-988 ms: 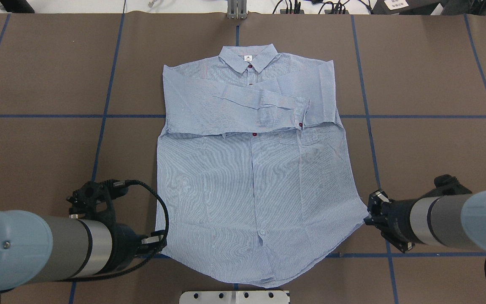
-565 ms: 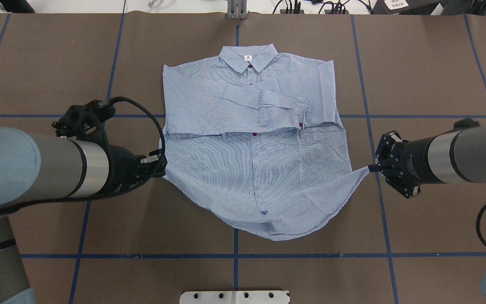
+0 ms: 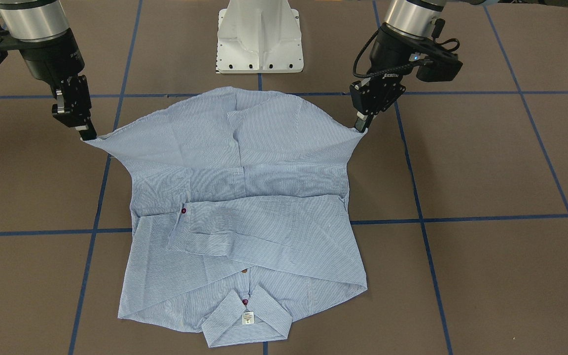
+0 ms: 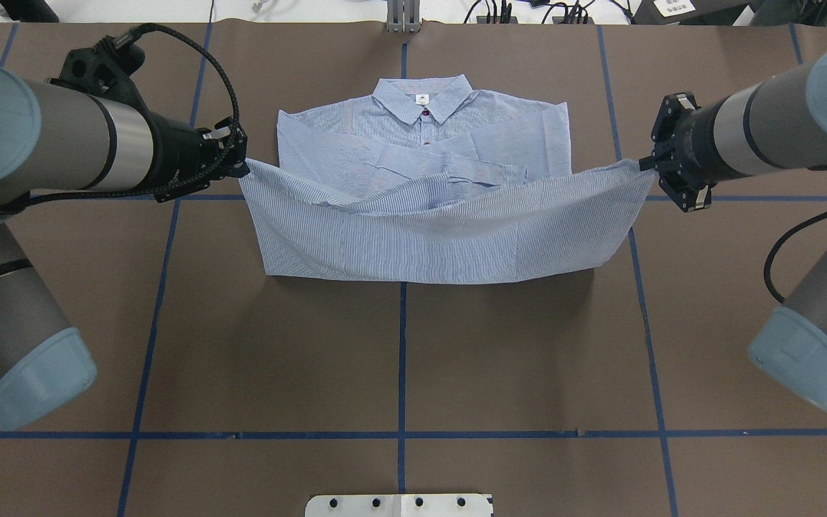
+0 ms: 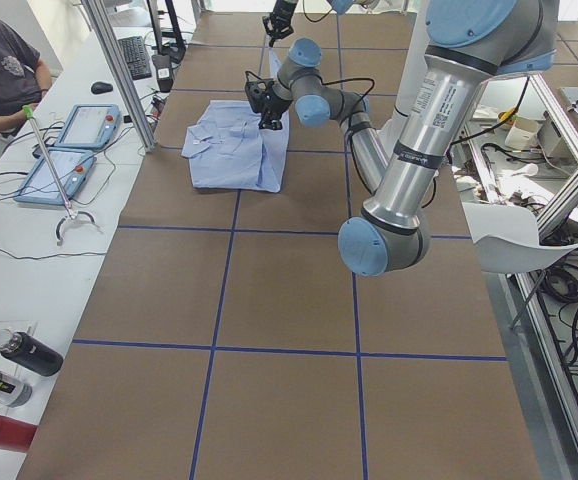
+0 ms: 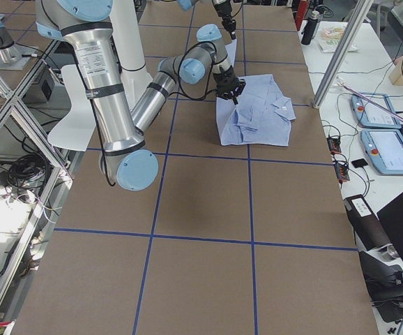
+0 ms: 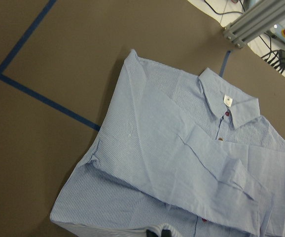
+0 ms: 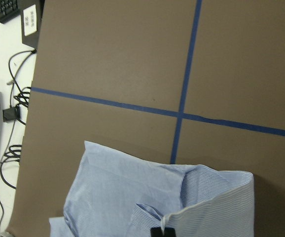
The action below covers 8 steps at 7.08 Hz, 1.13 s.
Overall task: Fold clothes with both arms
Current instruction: 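Lift both hem corners and fold them toward the collar with both grippers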
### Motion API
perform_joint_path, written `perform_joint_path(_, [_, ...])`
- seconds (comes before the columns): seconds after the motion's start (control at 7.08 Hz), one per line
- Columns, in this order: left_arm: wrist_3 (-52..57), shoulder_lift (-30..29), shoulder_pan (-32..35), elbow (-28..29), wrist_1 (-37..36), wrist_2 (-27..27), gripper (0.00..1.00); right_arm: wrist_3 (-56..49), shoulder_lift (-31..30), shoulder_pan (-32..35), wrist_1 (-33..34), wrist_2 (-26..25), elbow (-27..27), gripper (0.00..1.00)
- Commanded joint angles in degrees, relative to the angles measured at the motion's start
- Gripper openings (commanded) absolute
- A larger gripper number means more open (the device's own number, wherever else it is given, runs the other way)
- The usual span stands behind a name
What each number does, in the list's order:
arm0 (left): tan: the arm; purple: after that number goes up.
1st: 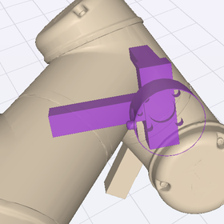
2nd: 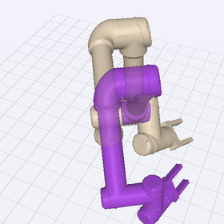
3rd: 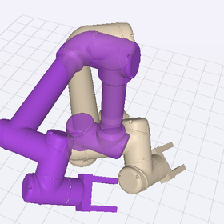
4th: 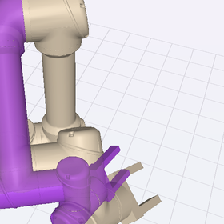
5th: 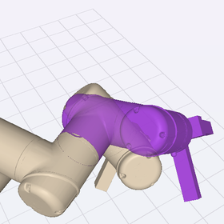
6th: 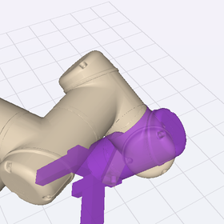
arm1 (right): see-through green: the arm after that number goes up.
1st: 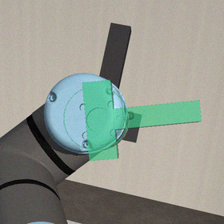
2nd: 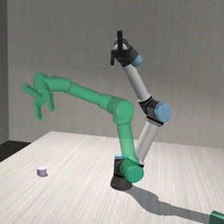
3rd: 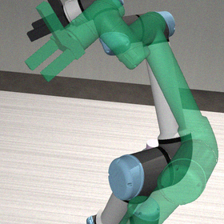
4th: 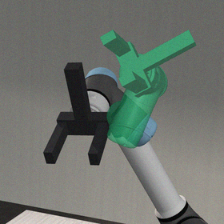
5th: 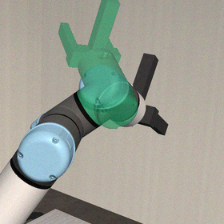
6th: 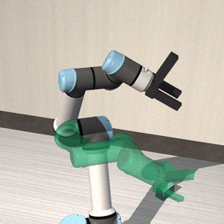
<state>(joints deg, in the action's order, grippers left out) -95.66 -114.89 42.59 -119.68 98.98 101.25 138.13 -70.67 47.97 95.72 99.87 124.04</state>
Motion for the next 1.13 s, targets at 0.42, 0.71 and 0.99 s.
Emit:
perform_joint_path(0.42, [-0.06,-7.27,4.60,26.80,20.58,-0.26,0.00,0.47,15.21,0.54,-5.93,-9.42,-28.71,0.00])
perform_joint_path(0.71, [-0.06,-11.83,4.60,38.50,27.99,-0.53,0.00,0.39,18.97,0.19,-14.13,-9.43,-41.00,0.00])
perform_joint_path(0.99, [-0.06,-18.24,4.43,53.17,36.77,-4.29,0.00,0.39,20.74,-0.33,-18.87,-9.43,-49.20,0.00])
